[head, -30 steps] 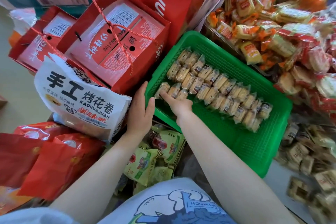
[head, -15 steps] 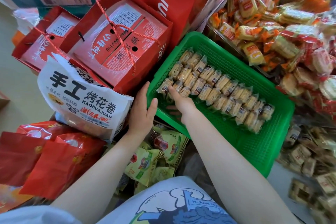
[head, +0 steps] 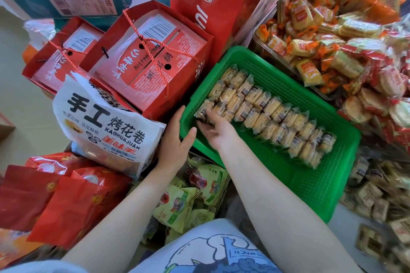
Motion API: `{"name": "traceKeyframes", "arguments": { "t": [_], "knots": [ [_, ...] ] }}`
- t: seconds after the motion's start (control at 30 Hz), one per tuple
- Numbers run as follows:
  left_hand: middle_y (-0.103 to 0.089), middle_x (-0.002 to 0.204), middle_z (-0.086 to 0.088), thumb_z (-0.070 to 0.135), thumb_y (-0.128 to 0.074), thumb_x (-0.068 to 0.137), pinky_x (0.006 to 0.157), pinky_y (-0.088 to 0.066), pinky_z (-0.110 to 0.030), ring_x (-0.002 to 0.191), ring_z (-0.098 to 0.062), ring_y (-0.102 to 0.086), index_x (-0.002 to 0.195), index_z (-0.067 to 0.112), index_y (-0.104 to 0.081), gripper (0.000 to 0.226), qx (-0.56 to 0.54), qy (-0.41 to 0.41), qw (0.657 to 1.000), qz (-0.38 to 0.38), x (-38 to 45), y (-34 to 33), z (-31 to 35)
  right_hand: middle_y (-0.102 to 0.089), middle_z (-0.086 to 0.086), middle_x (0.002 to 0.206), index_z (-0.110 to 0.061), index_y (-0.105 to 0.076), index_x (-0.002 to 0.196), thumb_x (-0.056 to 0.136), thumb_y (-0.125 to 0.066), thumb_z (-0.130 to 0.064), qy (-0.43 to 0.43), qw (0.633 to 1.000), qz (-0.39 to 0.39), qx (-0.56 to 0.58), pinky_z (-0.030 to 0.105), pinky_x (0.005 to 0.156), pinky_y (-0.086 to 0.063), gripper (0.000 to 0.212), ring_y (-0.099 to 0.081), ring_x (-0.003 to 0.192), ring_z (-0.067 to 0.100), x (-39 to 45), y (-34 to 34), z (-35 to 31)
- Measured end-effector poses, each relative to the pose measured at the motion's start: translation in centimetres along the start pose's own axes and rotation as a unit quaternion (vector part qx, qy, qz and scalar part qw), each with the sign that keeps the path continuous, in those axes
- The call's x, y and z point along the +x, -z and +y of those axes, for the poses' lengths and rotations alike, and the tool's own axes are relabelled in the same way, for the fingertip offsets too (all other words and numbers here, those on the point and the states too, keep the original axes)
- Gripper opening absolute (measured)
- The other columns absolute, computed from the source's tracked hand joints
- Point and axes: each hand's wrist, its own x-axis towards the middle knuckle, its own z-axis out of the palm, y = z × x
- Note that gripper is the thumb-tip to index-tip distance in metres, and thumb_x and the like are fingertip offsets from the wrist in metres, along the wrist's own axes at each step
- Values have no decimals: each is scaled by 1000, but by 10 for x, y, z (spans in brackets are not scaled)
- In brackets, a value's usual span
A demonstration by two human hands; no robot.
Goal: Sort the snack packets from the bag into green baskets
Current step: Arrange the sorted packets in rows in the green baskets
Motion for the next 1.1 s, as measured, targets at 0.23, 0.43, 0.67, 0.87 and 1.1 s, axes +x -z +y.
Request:
{"name": "traceKeyframes", "arguments": {
  "t": [0.23, 0.43, 0.67, 0.87, 1.1],
  "knots": [
    [-38, 152, 15, 18, -56, 101, 109, -27, -6, 138, 5, -35, 154, 28, -29, 61, -9, 15, 1000, 0, -1, 1, 3, -60, 25, 123, -6, -50, 135, 83, -76, 3, 38, 998, 5, -49, 40, 71, -64, 59, -66, 104, 35, 8, -4, -14],
    [-34, 154, 17, 22, -55, 102, 111, -25, -9, 141, 2, -32, 155, 29, -28, 60, 18, 15, 1000, 13, -4, -1, 6, -57, 28, 129, -4, -57, 123, 86, -76, -5, 7, 996, -33, -77, 43, 78, -63, 42, -68, 105, 38, -5, 10, -18],
    [-25, 163, -11, 31, -53, 102, 118, -25, -39, 148, -25, -26, 158, 17, -23, 65, 203, 28, 976, 79, -17, -10, 34, -63, 35, 120, -15, -28, 154, 87, -75, -6, 14, 990, -122, -64, 42, 74, -63, 82, -73, 96, 40, -52, 67, -32],
    [-40, 151, -21, 19, -61, 96, 116, -24, -53, 140, -38, -33, 139, 4, -51, 47, 313, -147, 938, -3, -56, -88, 92, -74, 16, 107, -8, -64, 119, 101, -56, -11, 164, 964, -151, -143, 38, 85, -60, 20, -74, 96, 30, -119, 195, -76],
    [-71, 100, 1, 24, -63, 96, 80, -52, -33, 91, -20, -66, 108, 20, -71, 15, 224, -141, 881, -393, -125, -247, 166, -68, 8, 88, -17, -63, 92, 99, -58, -11, 288, 907, 253, -173, 30, 63, -55, 10, -68, 65, 18, -138, 410, -120]
  ]
}}
